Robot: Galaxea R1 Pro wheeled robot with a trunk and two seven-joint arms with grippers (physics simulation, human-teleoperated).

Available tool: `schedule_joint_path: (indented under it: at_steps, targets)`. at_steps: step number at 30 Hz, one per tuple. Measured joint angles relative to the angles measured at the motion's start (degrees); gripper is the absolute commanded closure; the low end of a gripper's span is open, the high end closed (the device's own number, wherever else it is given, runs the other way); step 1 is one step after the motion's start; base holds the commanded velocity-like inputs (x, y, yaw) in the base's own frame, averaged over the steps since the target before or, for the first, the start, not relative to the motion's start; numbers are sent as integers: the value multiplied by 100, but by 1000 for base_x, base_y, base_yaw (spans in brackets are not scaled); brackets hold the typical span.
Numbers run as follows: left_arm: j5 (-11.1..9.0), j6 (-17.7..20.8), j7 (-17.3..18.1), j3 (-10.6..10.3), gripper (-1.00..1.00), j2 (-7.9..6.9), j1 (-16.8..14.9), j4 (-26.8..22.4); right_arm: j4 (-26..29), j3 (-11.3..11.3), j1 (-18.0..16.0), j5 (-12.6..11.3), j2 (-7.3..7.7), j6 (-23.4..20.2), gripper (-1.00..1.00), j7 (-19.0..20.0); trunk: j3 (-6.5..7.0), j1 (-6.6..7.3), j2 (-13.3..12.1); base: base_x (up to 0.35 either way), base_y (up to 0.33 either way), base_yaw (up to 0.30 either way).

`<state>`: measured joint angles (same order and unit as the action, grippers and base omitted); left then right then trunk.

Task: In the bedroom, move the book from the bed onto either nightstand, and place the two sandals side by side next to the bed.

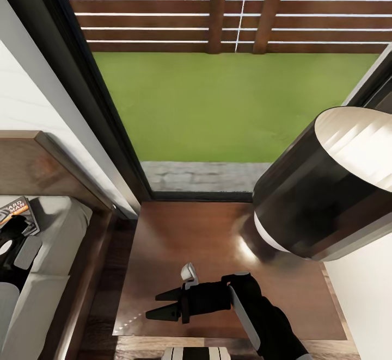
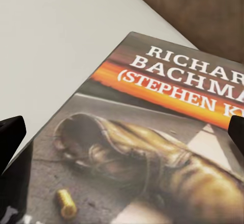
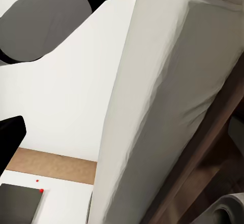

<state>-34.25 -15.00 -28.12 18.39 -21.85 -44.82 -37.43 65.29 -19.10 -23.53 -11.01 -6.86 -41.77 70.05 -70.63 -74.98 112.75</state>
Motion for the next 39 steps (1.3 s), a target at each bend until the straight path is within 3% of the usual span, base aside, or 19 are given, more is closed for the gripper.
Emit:
schedule_joint_path:
  at_steps: [29, 39]
  targets:
    - [-42, -1, 8, -6, -100, -97, -78, 48, -7, -1, 0, 0, 0, 0, -100, -3, 0, -1, 0, 0, 0, -1]
    - [-45, -2, 9, -6, -100, -97, -79, 52, -7, 2, 0, 0, 0, 0, -100, -2, 21, -1, 0, 0, 0, -108]
